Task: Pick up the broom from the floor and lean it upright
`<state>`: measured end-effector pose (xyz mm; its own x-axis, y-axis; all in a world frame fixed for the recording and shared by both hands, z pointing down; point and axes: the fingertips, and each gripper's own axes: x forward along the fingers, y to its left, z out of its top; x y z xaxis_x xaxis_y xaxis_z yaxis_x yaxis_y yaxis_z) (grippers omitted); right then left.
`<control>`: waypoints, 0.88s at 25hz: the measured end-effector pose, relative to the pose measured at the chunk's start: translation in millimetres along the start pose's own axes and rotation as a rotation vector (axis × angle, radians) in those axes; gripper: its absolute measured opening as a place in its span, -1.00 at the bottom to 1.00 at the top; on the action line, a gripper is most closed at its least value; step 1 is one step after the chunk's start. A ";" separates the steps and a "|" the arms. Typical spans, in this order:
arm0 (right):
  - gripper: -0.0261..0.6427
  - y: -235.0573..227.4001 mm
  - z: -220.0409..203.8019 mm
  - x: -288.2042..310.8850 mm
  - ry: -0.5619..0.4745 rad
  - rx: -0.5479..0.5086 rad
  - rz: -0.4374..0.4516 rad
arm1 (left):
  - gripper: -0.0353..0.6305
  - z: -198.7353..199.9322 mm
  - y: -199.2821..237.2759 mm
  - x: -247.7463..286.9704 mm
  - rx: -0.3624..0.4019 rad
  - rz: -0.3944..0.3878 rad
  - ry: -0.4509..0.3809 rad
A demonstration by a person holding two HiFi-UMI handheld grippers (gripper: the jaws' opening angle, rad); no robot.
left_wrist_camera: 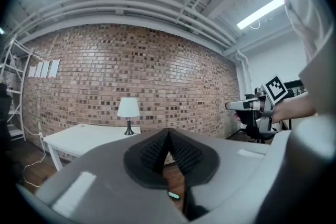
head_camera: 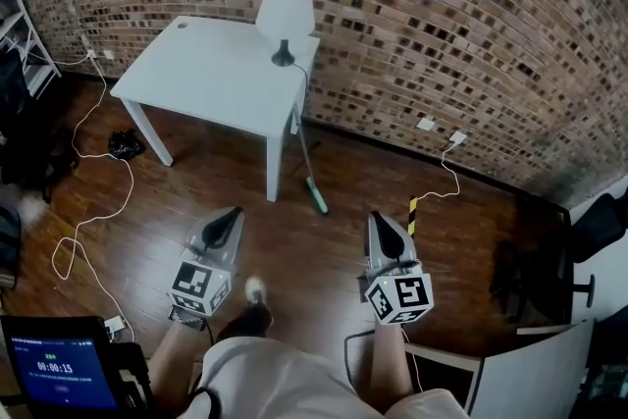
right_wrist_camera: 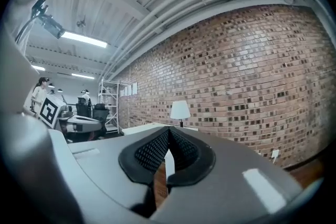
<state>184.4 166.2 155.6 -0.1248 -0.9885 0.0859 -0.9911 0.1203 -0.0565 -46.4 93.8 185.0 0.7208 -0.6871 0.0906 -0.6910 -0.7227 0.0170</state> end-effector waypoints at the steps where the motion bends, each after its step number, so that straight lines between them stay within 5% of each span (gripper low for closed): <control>1: -0.89 3.1 1.0 -15.9 -0.014 -0.005 0.009 | -0.89 -1.7 -13.7 -11.3 0.004 0.001 -0.002; 11: -0.89 16.8 -11.7 -214.2 -0.035 -0.009 0.014 | -0.89 -18.2 -147.9 -153.5 0.004 0.098 0.020; 22: -0.89 54.8 -7.6 -259.8 -0.026 0.005 0.004 | -0.89 -5.4 -157.8 -211.2 0.036 0.111 0.006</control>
<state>162.1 430.3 137.8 -0.1271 -0.9901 0.0594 -0.9905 0.1235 -0.0613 -89.9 353.4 168.5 0.6393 -0.7629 0.0960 -0.7643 -0.6442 -0.0294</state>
